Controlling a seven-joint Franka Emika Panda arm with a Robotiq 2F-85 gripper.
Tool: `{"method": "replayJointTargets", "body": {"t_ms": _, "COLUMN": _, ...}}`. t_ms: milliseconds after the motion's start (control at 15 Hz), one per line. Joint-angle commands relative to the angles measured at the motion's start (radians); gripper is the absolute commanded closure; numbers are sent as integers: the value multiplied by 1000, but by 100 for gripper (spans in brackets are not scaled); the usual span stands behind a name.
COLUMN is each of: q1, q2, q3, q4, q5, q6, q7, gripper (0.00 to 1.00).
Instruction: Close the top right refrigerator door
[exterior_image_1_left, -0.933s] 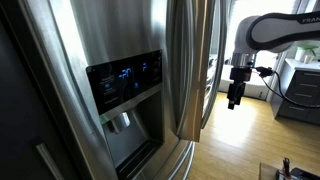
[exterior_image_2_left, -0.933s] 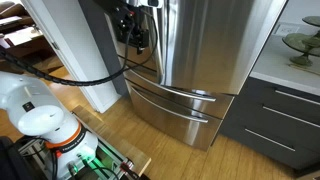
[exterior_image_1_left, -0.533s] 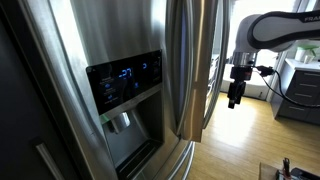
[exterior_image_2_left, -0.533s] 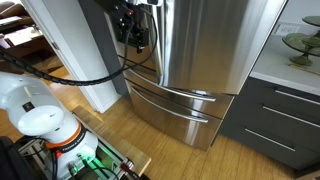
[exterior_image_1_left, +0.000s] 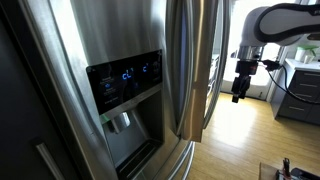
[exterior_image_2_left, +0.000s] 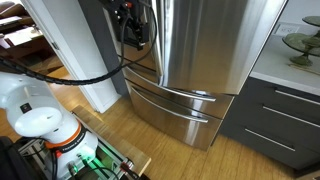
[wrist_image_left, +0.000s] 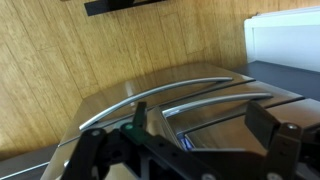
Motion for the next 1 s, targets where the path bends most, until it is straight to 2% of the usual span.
{"method": "replayJointTargets", "body": {"t_ms": 0, "q1": -71, "q2": -82, "q3": -9, "q4": 17, "q5": -52, "q6": -45, "q7": 30, "gripper": 0}}
{"method": "replayJointTargets", "body": {"t_ms": 200, "q1": -132, "q2": -123, "q3": -28, "q4": 29, "q5": -97, "q6": -24, "q7": 60, "gripper": 0}}
{"method": "replayJointTargets", "body": {"t_ms": 333, "q1": -164, "q2": -155, "q3": -51, "q4": 13, "q5": -109, "q6": 57, "q7": 73, "gripper": 0}}
{"method": "replayJointTargets", "body": {"t_ms": 600, "q1": -180, "q2": -161, "q3": -80, "q4": -36, "q5": -55, "q6": 328, "q7": 116, "gripper": 0}}
{"method": "replayJointTargets", "body": {"t_ms": 800, "q1": -186, "q2": -135, "q3": -70, "q4": -83, "q5": -5, "q6": 530, "q7": 221, "gripper": 0}}
{"method": "replayJointTargets", "body": {"t_ms": 933, "q1": -180, "q2": -105, "q3": -59, "q4": -96, "q5": 47, "q6": 613, "q7": 288, "gripper": 0}}
